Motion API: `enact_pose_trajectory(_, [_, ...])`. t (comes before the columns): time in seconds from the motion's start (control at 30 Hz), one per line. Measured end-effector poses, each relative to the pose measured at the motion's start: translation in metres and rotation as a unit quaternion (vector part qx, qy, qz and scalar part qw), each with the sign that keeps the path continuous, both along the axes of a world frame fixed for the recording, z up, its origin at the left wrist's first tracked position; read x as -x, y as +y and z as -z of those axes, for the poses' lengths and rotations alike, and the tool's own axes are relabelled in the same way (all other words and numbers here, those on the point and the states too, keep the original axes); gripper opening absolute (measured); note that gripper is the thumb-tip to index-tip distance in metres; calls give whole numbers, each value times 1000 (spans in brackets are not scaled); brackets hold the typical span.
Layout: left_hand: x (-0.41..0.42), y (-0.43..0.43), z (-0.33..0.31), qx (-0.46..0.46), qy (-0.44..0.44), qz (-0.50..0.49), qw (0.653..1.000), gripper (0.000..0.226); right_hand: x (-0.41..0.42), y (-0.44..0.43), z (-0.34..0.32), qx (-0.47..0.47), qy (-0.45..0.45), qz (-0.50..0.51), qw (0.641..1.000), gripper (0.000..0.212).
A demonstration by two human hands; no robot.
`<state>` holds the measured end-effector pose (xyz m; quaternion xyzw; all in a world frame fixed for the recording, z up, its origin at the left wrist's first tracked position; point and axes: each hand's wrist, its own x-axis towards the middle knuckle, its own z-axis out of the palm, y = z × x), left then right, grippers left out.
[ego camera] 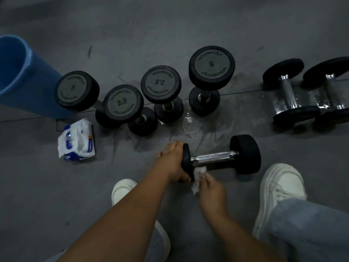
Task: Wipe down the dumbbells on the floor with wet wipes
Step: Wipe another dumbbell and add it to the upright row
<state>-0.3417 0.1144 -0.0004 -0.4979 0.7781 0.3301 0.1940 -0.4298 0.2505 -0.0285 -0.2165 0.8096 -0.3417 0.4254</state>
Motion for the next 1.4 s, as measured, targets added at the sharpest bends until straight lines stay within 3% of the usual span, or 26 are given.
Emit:
enact_pose_trajectory(0.03, [-1, 3, 1, -1, 4, -4, 1000, 123, -3, -18, 2, -35, -162, 155, 974, 20])
enact_pose_trajectory(0.1, [-2, 10, 2, 2, 15, -7, 1000, 125, -2, -48, 15, -61, -396, 321, 858, 23])
enact_pose_trajectory(0.17, [-4, 14, 4, 12, 27, -14, 999, 124, -8, -59, 18, -59, -450, 370, 811, 23])
enact_pose_trajectory(0.27, [-2, 8, 2, 10, 23, -11, 1000, 123, -18, -48, 17, -49, -426, 351, 833, 22])
enact_pose_trajectory(0.4, [-1, 9, 3, 15, 16, -9, 1000, 120, -6, -59, 14, -52, -443, 372, 814, 27])
enact_pose_trajectory(0.53, [-2, 6, 3, 10, 14, -2, 1000, 122, -13, -51, 13, -53, -415, 344, 841, 32])
enact_pose_trajectory(0.63, [-1, 8, 2, 11, 15, -7, 1000, 123, -3, -57, 11, -81, -432, 356, 825, 36])
enact_pose_trajectory(0.73, [-1, 7, 3, 8, 19, -12, 1000, 121, -9, -55, 2, -54, -413, 352, 838, 29])
enact_pose_trajectory(0.83, [-1, 5, 3, 4, 14, -13, 1000, 118, -10, -48, -10, 16, -322, 309, 895, 18])
enact_pose_trajectory(0.9, [0, 6, 1, 1, 13, -14, 1000, 118, 5, -56, -16, 52, -155, 180, 970, 15])
enact_pose_trajectory(0.93, [0, 7, 1, 3, 14, -12, 1000, 118, 13, -58, -15, 57, -20, 62, 996, 15])
enact_pose_trajectory(0.97, [0, 8, 1, 5, 15, -11, 1000, 119, 19, -57, -13, 44, 125, -68, 989, 14])
enact_pose_trajectory(1.03, [-2, 9, 2, 9, 15, -9, 1000, 121, 26, -46, -5, 21, 313, -246, 917, 10])
enact_pose_trajectory(1.1, [-2, 10, 3, 11, 13, -9, 1000, 121, 29, -36, 0, 42, 351, -308, 883, 13])
enact_pose_trajectory(1.2, [-2, 11, 5, 15, 20, -19, 999, 119, 39, -54, -1, 62, 311, -323, 892, 32])
enact_pose_trajectory(1.27, [-1, 9, 6, 10, 20, -20, 1000, 119, 48, -72, -3, 12, 241, -370, 897, 48])
enact_pose_trajectory(1.4, [0, 3, 2, -2, 10, -11, 1000, 126, 58, -74, -1, -72, 288, -466, 833, 27])
